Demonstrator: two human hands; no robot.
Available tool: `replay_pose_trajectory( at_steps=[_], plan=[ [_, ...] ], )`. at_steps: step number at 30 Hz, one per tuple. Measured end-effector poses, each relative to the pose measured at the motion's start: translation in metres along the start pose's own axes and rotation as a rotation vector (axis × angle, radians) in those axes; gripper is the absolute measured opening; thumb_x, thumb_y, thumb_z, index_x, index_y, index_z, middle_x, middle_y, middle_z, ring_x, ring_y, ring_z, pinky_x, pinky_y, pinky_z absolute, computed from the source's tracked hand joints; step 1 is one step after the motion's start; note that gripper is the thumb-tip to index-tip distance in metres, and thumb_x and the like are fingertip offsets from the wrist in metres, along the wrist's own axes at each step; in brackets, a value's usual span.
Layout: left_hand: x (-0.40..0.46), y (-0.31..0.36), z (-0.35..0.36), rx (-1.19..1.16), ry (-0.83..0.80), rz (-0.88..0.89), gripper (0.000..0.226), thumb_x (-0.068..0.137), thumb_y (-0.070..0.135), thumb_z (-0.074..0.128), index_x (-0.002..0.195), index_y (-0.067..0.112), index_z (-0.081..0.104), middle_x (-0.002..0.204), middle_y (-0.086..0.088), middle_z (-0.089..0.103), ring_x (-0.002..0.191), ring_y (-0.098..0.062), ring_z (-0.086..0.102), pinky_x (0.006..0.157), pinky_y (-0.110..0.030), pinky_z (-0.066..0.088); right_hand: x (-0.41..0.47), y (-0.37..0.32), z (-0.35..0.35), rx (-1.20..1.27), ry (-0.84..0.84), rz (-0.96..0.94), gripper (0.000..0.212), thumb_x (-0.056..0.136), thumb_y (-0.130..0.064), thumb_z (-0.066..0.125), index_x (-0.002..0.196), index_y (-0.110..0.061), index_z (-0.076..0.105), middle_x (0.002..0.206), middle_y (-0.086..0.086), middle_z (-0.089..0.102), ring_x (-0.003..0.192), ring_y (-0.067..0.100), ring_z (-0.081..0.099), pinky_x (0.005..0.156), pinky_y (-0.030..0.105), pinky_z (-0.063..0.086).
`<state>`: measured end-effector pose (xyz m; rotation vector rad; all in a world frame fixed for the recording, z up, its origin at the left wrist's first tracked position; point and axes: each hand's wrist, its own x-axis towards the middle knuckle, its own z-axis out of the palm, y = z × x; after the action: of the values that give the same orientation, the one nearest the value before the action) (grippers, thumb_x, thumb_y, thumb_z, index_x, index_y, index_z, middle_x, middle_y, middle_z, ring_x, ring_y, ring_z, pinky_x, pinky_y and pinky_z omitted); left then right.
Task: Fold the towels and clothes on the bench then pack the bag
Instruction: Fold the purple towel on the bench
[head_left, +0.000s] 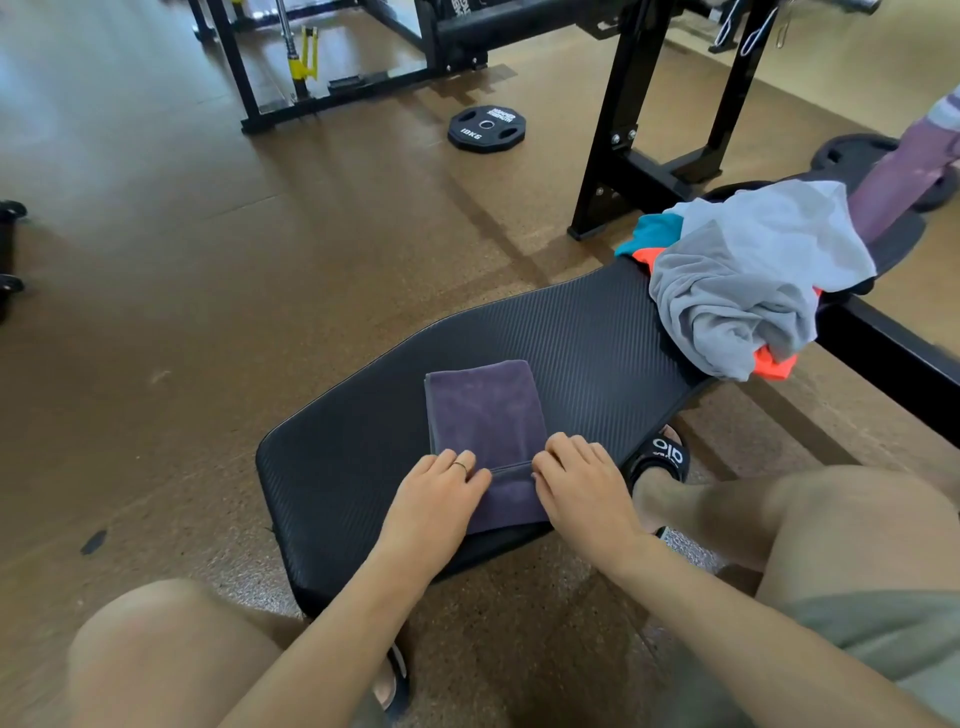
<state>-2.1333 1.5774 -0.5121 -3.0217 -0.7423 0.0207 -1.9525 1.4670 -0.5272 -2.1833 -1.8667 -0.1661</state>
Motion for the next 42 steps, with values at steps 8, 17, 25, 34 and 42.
replay_pose_trajectory(
  at_steps=[8, 17, 25, 34, 42],
  plan=[
    [-0.023, -0.018, -0.007, -0.278, -0.094, 0.010, 0.061, 0.084, 0.068, 0.047, 0.133, 0.031, 0.051, 0.136, 0.013, 0.049, 0.124, -0.009, 0.048, 0.107, -0.030, 0.042, -0.005, 0.012, -0.022, 0.053, -0.286, -0.305, 0.049, 0.089, -0.053, 0.049, 0.122, -0.018, 0.059, 0.125, -0.002, 0.057, 0.116, 0.020, 0.051, 0.108, 0.037, 0.039],
    [-0.020, -0.036, -0.008, -0.567, -0.144, -0.090, 0.040, 0.086, 0.032, 0.065, 0.123, 0.035, 0.050, 0.127, 0.022, 0.043, 0.109, -0.001, 0.050, 0.092, -0.024, 0.050, 0.022, 0.033, -0.024, 0.265, -0.323, -0.211, 0.020, 0.094, -0.036, 0.048, 0.106, -0.024, 0.059, 0.101, -0.008, 0.064, 0.093, 0.014, 0.059, 0.088, 0.036, 0.049],
    [-0.012, -0.040, -0.014, -1.026, -0.068, -0.481, 0.008, 0.102, 0.030, 0.057, 0.108, 0.035, 0.056, 0.100, 0.011, 0.070, 0.093, -0.005, 0.069, 0.084, -0.035, 0.059, 0.037, 0.032, -0.029, 0.727, -0.325, 0.337, 0.022, 0.101, -0.044, 0.055, 0.120, -0.033, 0.055, 0.106, -0.010, 0.067, 0.099, 0.003, 0.063, 0.086, 0.029, 0.054],
    [-0.012, -0.023, -0.008, -1.132, 0.049, -0.733, 0.011, 0.100, 0.031, 0.062, 0.108, 0.033, 0.055, 0.095, 0.008, 0.070, 0.088, -0.006, 0.067, 0.069, -0.020, 0.053, 0.046, 0.029, -0.015, 0.734, -0.342, 0.493, 0.023, 0.091, -0.043, 0.070, 0.108, -0.031, 0.059, 0.098, -0.012, 0.065, 0.093, 0.008, 0.061, 0.072, 0.023, 0.046],
    [-0.018, -0.007, 0.003, -0.978, 0.088, -0.741, 0.010, 0.101, 0.033, 0.058, 0.107, 0.030, 0.050, 0.091, 0.008, 0.065, 0.085, -0.010, 0.064, 0.072, -0.032, 0.057, 0.040, 0.021, -0.019, 0.737, -0.386, 0.504, 0.031, 0.095, -0.035, 0.066, 0.122, -0.028, 0.053, 0.110, -0.005, 0.066, 0.100, 0.012, 0.062, 0.075, 0.021, 0.045]
  ],
)
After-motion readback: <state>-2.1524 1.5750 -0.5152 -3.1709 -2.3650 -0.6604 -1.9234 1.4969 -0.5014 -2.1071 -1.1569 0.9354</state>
